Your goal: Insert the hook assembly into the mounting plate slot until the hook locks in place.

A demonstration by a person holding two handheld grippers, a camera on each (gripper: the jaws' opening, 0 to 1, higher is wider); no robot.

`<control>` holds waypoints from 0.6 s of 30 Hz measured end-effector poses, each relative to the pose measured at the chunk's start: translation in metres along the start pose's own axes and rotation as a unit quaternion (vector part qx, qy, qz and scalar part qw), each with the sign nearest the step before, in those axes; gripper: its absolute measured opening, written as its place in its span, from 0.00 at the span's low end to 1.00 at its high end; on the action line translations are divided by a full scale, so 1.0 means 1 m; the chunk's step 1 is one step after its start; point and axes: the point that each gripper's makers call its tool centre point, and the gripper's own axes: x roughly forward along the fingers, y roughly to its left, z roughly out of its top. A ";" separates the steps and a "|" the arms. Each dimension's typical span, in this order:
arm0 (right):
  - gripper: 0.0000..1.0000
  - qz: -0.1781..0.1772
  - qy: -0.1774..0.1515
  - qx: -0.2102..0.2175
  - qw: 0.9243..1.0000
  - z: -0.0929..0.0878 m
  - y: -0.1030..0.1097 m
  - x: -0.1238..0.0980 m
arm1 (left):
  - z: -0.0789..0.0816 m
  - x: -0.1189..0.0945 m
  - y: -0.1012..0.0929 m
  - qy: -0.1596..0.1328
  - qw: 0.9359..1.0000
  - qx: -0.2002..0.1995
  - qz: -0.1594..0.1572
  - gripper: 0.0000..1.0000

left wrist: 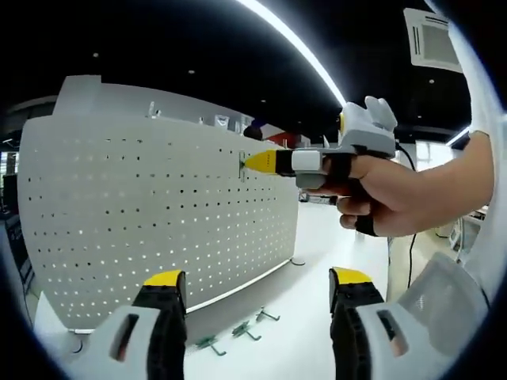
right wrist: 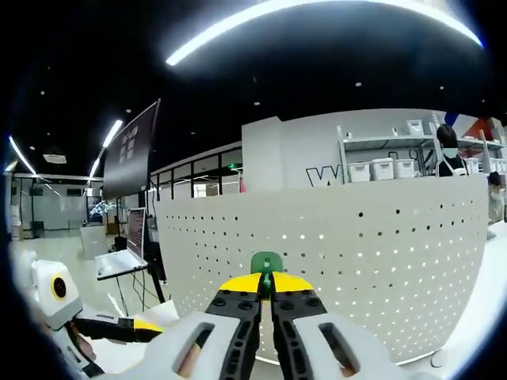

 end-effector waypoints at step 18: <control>0.01 -0.020 -0.021 -0.003 1.000 0.022 -0.004 0.043 | -0.007 -0.016 0.009 0.002 1.000 -0.005 0.015 0.76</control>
